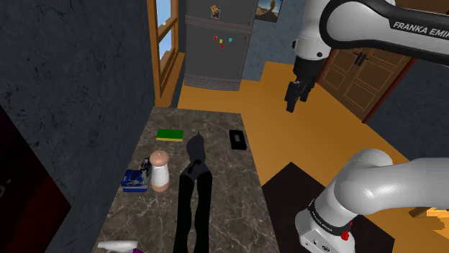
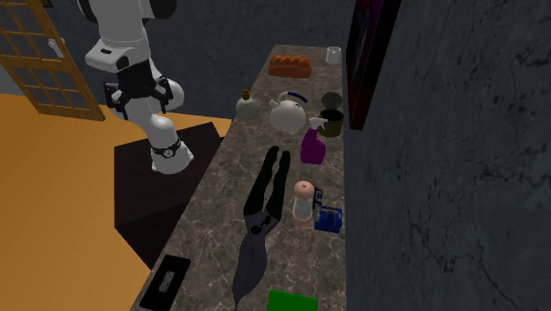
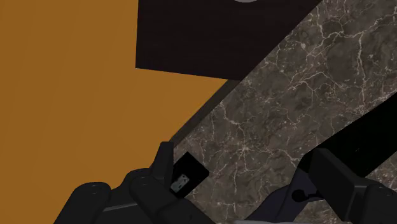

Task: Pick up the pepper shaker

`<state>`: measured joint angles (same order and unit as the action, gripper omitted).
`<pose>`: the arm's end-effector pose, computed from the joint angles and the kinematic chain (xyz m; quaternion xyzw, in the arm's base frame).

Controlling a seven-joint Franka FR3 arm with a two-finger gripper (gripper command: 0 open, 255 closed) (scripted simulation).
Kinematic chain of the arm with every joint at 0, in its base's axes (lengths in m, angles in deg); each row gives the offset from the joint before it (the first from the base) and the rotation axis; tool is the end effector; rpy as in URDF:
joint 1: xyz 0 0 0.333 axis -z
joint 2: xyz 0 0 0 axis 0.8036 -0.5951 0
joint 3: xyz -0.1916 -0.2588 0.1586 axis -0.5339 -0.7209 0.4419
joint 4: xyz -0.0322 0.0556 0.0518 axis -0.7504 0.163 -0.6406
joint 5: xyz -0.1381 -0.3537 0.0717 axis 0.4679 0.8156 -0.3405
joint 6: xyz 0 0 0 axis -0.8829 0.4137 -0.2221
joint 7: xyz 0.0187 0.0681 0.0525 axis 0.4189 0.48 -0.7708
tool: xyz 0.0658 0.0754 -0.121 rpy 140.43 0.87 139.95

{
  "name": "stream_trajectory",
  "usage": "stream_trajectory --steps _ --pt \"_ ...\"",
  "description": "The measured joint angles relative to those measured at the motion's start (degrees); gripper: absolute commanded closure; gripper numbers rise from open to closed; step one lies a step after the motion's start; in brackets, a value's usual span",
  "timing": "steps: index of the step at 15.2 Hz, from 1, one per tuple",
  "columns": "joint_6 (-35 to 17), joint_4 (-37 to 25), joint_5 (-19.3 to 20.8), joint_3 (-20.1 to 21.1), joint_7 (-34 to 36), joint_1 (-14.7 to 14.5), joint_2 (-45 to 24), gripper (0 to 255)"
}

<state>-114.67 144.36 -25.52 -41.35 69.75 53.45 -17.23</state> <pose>0.2428 0.0138 0.5636 0.9962 0.0323 -0.0531 0.0603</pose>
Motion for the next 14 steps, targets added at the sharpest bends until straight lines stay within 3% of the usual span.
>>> stream_trajectory --steps 4,14 --pt "-2.74 0.72 -1.96 1.52 1.92 -0.7 -1.83 0" --pt "-18.17 2.73 -9.52 8.5 9.81 -3.68 -13.36 0"
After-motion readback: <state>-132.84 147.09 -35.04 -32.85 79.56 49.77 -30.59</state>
